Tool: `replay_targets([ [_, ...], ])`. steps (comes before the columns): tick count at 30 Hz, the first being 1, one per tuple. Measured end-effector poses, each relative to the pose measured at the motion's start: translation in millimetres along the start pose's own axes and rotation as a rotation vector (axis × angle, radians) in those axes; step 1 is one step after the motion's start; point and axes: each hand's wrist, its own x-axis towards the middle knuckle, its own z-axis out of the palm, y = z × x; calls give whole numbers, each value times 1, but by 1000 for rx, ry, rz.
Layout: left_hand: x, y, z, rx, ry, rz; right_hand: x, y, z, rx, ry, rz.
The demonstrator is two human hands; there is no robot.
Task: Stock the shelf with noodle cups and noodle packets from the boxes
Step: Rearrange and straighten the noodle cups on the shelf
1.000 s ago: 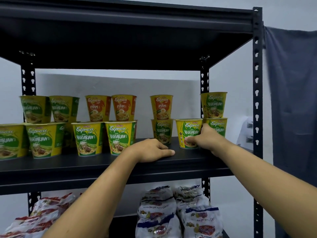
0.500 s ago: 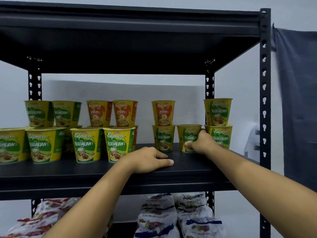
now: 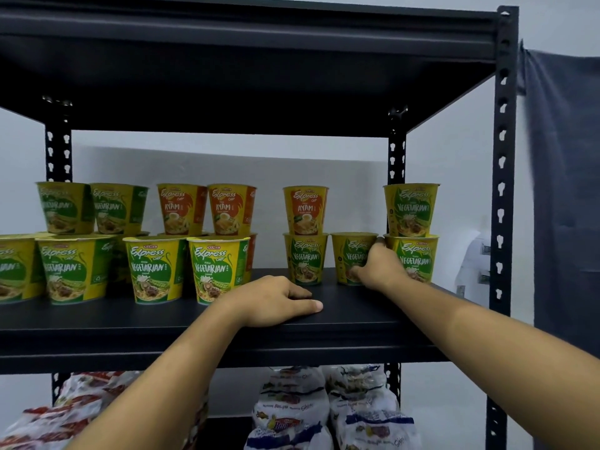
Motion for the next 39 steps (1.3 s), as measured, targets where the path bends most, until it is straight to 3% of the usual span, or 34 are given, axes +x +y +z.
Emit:
replay_targets([
  [15, -2, -1, 0, 1, 7, 0, -7, -1, -6, -162, -61, -64],
  [24, -4, 1, 0, -4, 15, 4, -66, 16, -44, -273, -383, -307],
  [30, -5, 3, 0, -9, 18, 18, -89, 33, -63, -286, -519, -334],
  [39, -1, 20, -6, 25, -18, 65, -101, 37, -52, -332, -417, -383],
])
